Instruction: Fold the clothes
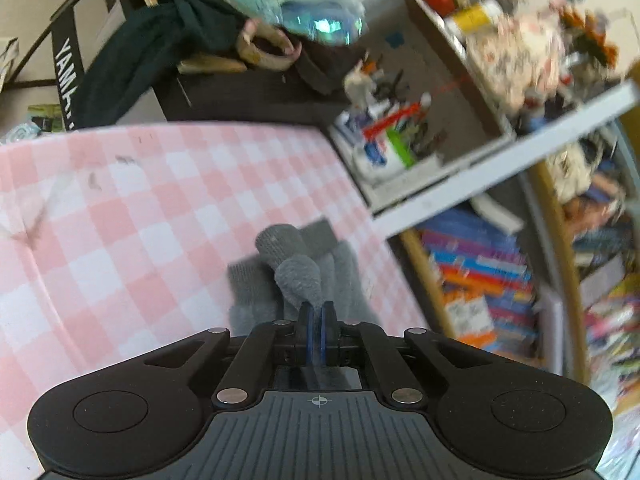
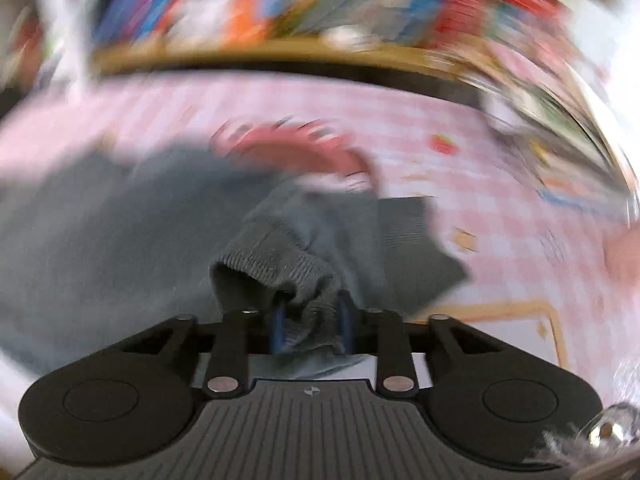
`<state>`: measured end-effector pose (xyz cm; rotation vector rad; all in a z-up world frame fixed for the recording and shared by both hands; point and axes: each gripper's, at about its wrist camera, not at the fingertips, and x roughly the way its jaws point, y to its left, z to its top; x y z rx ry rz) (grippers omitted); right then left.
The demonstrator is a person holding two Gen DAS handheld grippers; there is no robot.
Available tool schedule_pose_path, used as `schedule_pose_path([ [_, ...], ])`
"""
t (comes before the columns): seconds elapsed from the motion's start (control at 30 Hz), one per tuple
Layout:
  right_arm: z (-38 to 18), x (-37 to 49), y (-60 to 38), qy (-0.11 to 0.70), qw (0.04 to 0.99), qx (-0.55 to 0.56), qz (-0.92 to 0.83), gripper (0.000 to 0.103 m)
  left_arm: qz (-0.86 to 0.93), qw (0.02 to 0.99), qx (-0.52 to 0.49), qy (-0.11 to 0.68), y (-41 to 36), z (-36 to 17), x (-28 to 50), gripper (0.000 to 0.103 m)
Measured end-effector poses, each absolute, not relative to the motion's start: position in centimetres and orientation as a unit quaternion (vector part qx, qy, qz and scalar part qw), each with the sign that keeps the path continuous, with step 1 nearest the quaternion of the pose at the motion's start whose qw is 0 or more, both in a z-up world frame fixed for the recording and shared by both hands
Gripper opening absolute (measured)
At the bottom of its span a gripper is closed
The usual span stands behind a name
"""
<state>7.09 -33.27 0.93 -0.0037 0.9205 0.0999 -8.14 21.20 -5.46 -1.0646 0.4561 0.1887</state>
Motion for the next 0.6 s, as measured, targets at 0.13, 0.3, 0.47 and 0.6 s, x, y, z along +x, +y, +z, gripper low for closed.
schedule_pose_path([
  [0.13, 5.7, 5.8, -41.4, 0.402, 0.900, 0.166, -0.018, 0.012, 0.041, 0.838, -0.514, 0.176, 21.6, -3.4, -8.1, 0.001],
  [0.3, 8.9, 3.2, -48.5, 0.380, 0.886, 0.249, -0.094, 0.000, 0.017, 0.832, -0.527, 0.171, 21.8, -2.5, -6.9, 0.001],
  [0.47, 6.9, 3.1, -47.8, 0.433, 0.862, 0.258, -0.050, 0.001, 0.015, 0.823, -0.537, 0.182, 21.8, -2.9, -5.5, 0.001],
  [0.6, 4.4, 3.6, -44.0, 0.482, 0.836, 0.260, 0.009, 0.011, 0.020, 0.821, -0.540, 0.183, 21.7, -3.1, -5.0, 0.002],
])
